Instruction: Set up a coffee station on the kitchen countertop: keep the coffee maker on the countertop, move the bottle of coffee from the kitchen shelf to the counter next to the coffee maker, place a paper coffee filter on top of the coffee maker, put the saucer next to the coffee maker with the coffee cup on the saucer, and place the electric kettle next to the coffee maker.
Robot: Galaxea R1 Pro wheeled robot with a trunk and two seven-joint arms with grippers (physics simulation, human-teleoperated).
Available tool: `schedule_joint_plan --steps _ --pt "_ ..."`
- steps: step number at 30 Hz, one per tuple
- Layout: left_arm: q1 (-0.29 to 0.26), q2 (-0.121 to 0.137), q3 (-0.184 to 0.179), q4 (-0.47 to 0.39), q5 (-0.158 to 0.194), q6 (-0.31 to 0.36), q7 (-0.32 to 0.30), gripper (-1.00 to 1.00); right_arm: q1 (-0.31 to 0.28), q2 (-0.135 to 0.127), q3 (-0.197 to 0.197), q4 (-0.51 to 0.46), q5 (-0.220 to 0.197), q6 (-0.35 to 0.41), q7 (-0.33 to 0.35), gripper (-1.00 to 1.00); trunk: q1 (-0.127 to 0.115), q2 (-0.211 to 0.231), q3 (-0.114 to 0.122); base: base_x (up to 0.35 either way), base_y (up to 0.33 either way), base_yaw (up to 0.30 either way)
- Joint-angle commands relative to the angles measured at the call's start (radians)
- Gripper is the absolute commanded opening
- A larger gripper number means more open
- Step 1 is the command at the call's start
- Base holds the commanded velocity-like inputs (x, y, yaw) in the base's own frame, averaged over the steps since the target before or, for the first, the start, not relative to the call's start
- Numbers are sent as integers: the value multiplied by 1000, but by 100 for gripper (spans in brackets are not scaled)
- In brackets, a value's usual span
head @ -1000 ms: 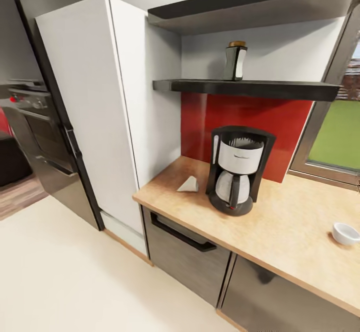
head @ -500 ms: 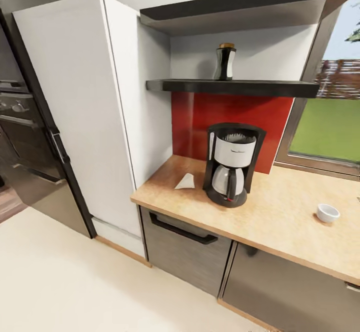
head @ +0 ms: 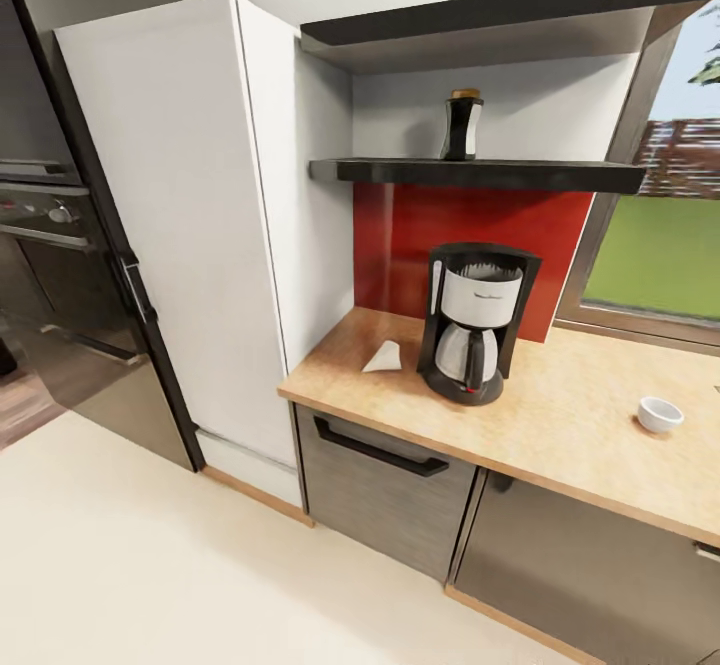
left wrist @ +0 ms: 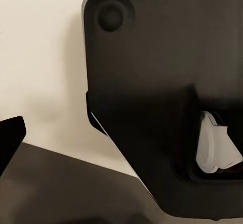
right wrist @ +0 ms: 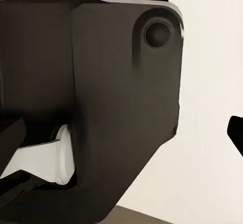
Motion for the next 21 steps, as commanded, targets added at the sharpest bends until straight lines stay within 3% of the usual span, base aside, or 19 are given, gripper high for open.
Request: schedule_joint_plan --steps 1,5,8,10,17,21 --pt "-1 0 -1 1 -1 -3 1 100 -1 0 -2 0 -2 -2 0 100 1 -2 -2 -2 3 -36" --pt "-1 2 0 1 -1 -3 3 100 -1 1 -3 -1 -3 -2 0 100 1 -2 -2 -1 1 -39" --pt "-2 12 1 1 -1 -3 9 100 -1 -1 -2 -83 1 -2 -4 100 1 -2 -2 0 0 -2" --pt "-2 19 1 1 1 -3 10 100 -1 -1 0 -210 5 0 -5 100 1 -2 -2 0 0 0" --pt "-2 31 4 1 4 -3 10 100 -1 3 9 -425 8 -3 4 100 1 -2 -2 0 0 0" --pt "-2 33 4 1 2 3 10 100 -1 6 55 -573 8 -18 6 100 1 -2 -2 37 0 0"
